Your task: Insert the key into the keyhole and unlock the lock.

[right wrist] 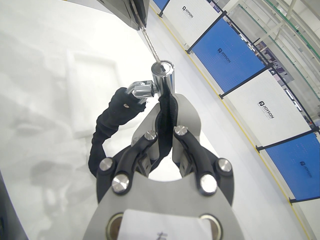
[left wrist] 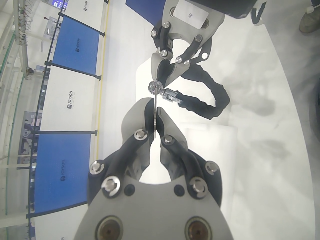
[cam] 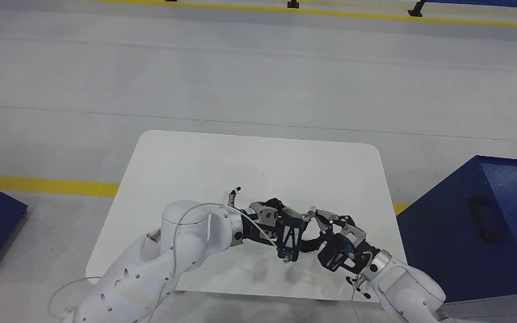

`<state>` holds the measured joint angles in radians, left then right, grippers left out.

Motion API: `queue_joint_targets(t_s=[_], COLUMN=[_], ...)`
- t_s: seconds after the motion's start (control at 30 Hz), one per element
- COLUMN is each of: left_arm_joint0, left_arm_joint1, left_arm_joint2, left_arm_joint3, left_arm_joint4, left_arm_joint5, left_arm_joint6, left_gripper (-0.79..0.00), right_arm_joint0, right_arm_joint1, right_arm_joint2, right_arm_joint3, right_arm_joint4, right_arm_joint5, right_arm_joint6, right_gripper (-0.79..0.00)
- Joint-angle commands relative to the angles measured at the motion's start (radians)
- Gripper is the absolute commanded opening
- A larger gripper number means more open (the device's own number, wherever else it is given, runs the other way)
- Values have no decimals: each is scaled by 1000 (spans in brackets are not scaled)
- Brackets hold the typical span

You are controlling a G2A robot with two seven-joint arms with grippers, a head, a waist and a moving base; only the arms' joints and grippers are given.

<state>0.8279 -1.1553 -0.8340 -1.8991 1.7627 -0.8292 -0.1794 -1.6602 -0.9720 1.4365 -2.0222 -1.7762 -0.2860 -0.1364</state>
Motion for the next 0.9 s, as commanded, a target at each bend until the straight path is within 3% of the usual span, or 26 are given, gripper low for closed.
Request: queue_joint_targets(t_s=[0.0, 0.13, 0.2, 0.33, 0.37, 0.6, 0.73, 0.87], left_arm_joint0=[2, 14, 24, 49, 53, 73, 73, 73], left_arm_joint1=[0, 3, 6, 12, 13, 15, 15, 15], left_arm_joint2=[-8, -46, -71, -104, -107, -108, -108, -108], left_arm_joint3=[1, 2, 0, -1, -1, 2, 2, 2], left_arm_joint4=[-4, -11, -21, -29, -27, -11, -11, -11], left_arm_joint5=[6, 31, 40, 54, 53, 59, 59, 59], left_arm_joint6=[-3, -25, -33, -22, -18, 4, 4, 4], left_gripper=[-785, -785, -785, -785, -785, -785, -785, -785], right_arm_joint0=[-1, -2, 3, 90, 104, 84, 64, 42], right_arm_joint1=[-1, -1, -1, -2, -3, 4, 7, 6], right_arm_joint2=[1, 16, 11, -28, -22, 111, 160, 208], right_arm_joint3=[-2, 2, 4, 10, 1, -77, -94, -35], right_arm_joint4=[-1, -15, -107, -148, -119, 21, 25, 169], right_arm_joint5=[0, -5, -6, -205, -212, -292, -275, -289], right_arm_joint6=[-2, 28, 175, 436, 442, 431, 299, 49], right_gripper=[-785, -785, -785, -785, -785, -785, -785, -785])
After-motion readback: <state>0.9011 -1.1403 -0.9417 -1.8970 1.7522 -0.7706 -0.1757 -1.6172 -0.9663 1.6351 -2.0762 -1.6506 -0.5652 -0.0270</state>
